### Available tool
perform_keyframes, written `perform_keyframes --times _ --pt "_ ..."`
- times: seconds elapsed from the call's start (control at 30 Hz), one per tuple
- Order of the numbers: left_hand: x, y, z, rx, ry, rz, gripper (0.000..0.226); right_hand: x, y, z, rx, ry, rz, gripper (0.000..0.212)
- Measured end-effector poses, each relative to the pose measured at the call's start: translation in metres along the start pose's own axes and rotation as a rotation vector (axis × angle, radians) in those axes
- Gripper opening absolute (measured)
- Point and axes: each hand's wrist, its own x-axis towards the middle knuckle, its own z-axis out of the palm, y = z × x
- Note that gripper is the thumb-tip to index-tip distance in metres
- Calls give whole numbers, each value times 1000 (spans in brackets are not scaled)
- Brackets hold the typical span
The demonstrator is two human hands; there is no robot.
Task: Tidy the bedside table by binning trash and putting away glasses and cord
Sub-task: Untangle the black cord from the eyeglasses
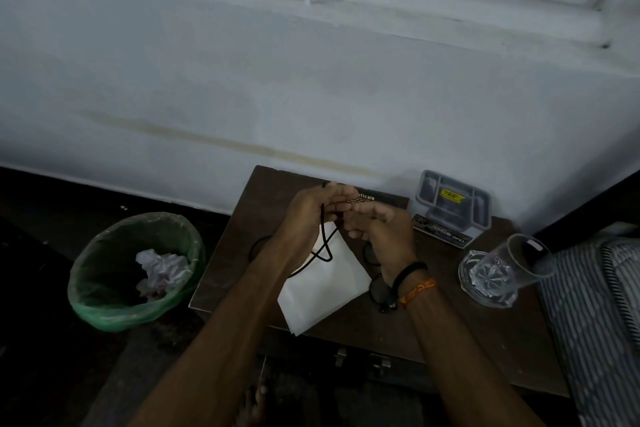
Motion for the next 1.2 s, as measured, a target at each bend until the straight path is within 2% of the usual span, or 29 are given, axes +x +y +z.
perform_keyframes --times 0.13,0.33,0.5,0.6,0.67,0.73,0.8,0.87,1.03,1.2 --pt "2 -6 -1 -113 49 39 41 -1 1 3 88 -18 86 11" --pt "1 -6 0 -329 -29 39 51 -2 4 14 117 3 114 17" --pt "3 -6 0 -411 -34 28 50 -7 4 18 82 -16 115 17" --pt "4 -4 -3 -435 0 31 50 -14 -3 19 -31 -26 139 13" --pt "4 -3 -5 -456 6 7 50 -20 -6 17 -53 -204 224 26" --pt "5 -2 -6 -473 14 -12 50 -25 -7 13 -25 -465 307 40" --pt "6 -2 -8 -460 34 -2 51 -26 -6 6 -91 -626 264 38" --pt "7 -1 -12 -445 39 7 50 -24 -7 -1 -185 -620 152 32" --pt "4 9 -26 -537 -24 -50 40 -16 -21 -13 -276 -488 -40 32" --pt "-3 18 -32 -587 -109 -68 33 -6 -18 -20 -301 -440 -83 34"
